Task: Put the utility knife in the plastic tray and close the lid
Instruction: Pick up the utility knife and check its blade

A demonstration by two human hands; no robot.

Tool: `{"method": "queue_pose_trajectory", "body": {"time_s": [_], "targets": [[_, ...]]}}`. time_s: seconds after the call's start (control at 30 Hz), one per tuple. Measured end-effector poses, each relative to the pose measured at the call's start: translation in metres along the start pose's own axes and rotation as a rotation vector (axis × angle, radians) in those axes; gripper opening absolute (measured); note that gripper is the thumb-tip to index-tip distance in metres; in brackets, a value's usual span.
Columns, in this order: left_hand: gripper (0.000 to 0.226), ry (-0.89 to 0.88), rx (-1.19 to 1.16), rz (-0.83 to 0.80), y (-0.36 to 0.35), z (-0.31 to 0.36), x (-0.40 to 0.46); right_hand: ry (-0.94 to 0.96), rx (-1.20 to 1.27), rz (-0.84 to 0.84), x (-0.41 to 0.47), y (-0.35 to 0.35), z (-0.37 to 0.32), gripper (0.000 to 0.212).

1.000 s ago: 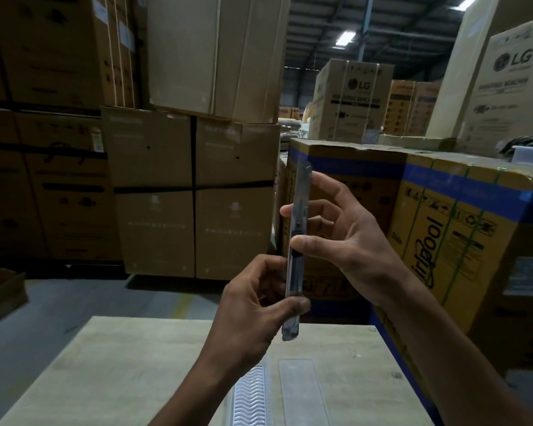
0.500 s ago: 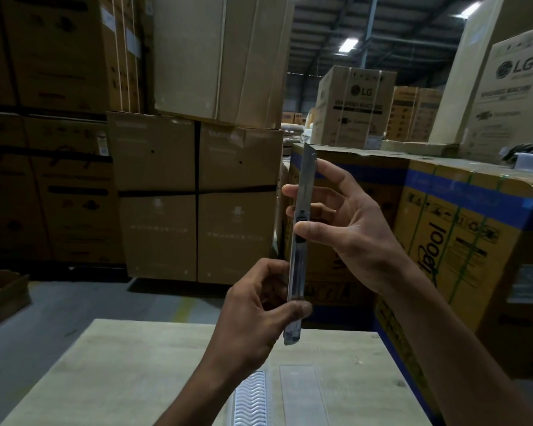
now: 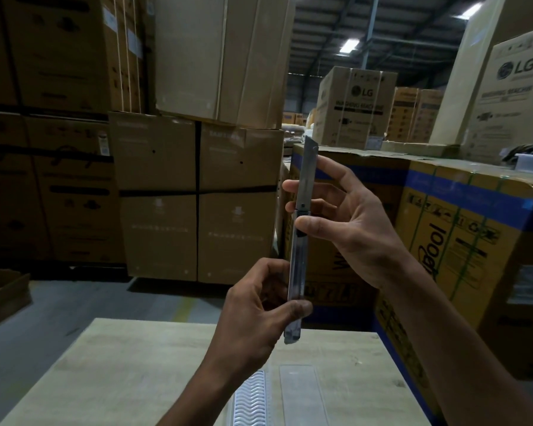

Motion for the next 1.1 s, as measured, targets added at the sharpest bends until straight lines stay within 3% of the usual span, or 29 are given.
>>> {"method": "queue_pose_trajectory", "body": {"time_s": [1.1], "targets": [[0.040,-0.033,-0.083,0.018,0.009,0.014,0.007,-0.121,0.005,-0.041,-0.030,-0.019,0.024,0.083]]}}
Point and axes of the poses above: each hand's wrist, its own x-axis towards the middle knuckle, its own y-axis out of the back of the hand, z = x × y, the point moved 1 cm from there along x, towards the middle knuckle, and after that the axes turned 14 degrees about -y, right-handed, at the moved point
